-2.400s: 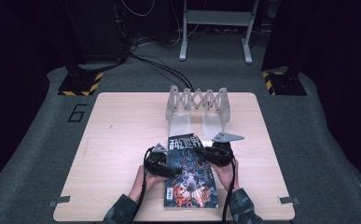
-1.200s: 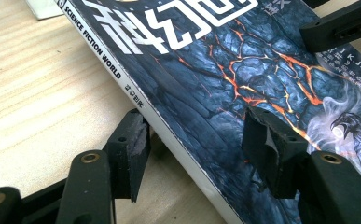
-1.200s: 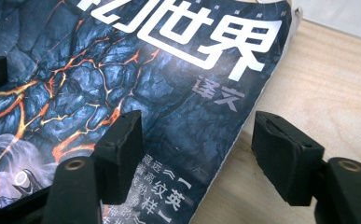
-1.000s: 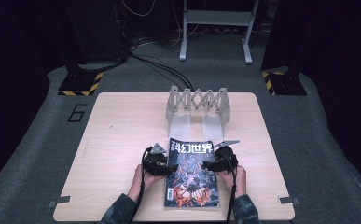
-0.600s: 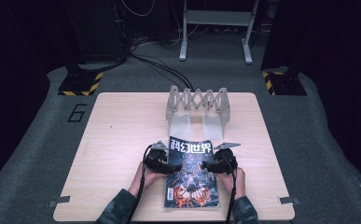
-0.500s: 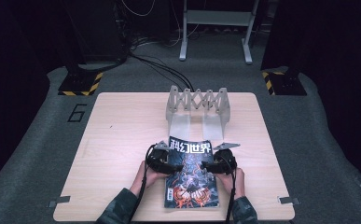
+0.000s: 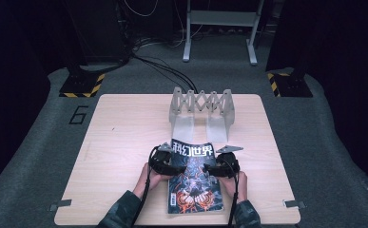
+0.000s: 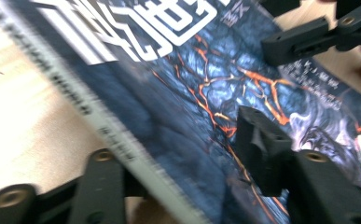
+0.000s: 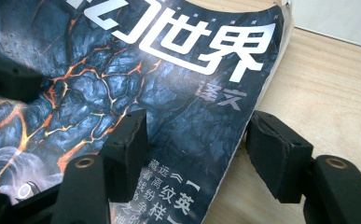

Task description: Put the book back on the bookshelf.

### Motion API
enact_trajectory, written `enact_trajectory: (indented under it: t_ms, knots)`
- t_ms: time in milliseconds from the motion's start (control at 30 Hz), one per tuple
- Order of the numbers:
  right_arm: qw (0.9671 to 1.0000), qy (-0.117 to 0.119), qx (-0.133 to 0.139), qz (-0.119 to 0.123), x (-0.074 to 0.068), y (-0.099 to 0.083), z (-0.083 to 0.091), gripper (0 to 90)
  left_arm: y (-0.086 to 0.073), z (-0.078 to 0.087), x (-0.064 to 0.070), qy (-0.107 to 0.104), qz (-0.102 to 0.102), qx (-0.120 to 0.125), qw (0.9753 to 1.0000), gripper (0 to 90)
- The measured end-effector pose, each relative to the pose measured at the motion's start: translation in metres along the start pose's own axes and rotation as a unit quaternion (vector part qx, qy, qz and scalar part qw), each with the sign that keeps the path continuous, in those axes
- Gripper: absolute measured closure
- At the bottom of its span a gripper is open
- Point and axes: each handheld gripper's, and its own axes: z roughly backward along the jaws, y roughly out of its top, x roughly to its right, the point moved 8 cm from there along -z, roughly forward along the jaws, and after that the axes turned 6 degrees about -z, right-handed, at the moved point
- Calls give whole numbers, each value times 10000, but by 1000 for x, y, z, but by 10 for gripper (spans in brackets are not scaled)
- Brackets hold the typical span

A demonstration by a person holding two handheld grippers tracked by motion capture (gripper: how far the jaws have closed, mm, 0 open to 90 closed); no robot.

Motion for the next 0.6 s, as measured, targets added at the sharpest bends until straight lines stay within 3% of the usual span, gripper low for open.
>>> enact_trajectory:
  t_ms: [167, 267, 400, 600]
  knots:
    - [9999, 141, -77, 64, 0, 0, 0, 358, 1, 3, 0, -17, -112, 71, 9999, 580]
    - [9997, 229, -72, -59, -1, 1, 0, 328, 2, 4, 1, -34, -191, 166, 9997, 592]
    - [9994, 349, -71, -15, 0, 0, 0, 322, 2, 7, 3, -50, -294, 275, 9992, 599]
    - [9986, 490, -176, -13, -1, 1, 0, 277, 5, 13, 6, -15, -681, 495, 9965, 611]
